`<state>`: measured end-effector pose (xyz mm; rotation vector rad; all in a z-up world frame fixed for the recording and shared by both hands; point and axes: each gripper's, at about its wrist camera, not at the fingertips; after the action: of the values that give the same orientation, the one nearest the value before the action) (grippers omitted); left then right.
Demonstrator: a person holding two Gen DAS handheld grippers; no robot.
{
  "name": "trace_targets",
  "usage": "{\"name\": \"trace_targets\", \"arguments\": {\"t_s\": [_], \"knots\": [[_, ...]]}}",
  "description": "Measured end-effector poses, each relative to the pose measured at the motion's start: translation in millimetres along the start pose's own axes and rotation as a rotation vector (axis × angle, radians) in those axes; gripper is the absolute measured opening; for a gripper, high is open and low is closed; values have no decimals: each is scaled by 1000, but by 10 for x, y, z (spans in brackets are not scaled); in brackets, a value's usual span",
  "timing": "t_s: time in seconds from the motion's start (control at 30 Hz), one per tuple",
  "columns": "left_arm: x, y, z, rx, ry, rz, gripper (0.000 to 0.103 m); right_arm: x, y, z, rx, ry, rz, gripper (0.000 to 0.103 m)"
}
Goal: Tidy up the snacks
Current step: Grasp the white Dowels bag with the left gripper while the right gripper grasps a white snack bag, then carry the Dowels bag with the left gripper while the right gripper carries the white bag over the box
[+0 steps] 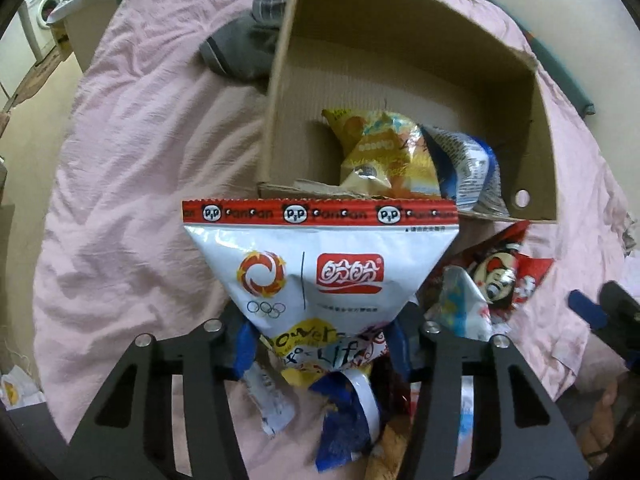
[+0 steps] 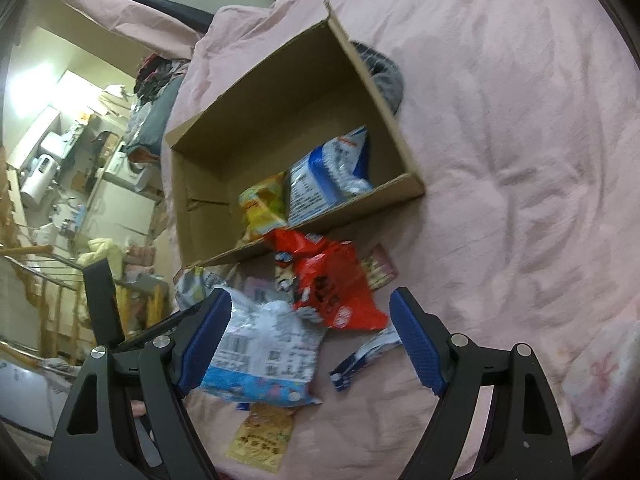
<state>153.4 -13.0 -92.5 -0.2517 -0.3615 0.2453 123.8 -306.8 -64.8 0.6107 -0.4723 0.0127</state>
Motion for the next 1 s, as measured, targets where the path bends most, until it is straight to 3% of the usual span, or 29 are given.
{"name": "trace_targets", "arguments": {"t_s": [0.13, 0.23, 0.47, 0.77, 1.0], "knots": [[-54, 57, 300, -1, -38, -3, 49, -48, 21, -138, 44, 47, -33, 85], [-131, 161, 451, 16, -38, -1, 49, -121, 59, -328, 105, 130, -61, 92], [-299, 523, 587, 60, -16, 58, 49, -263, 192, -758, 133, 262, -110, 101], [-345, 579, 701, 68, -72, 31, 49, -309, 308, -1240, 92, 367, -142, 103], [-347, 642, 695, 75, -79, 40, 49, -351, 419, -1395, 41, 424, -63, 102]]}}
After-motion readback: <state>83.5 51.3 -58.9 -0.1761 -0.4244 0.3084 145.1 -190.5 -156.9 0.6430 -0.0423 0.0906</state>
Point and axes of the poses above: each gripper's, at about its wrist camera, not at the fingertips, and z roughly against the way its jaws point, y to its left, x to its top, and after that the axes turned 9 degrees about z, right-handed
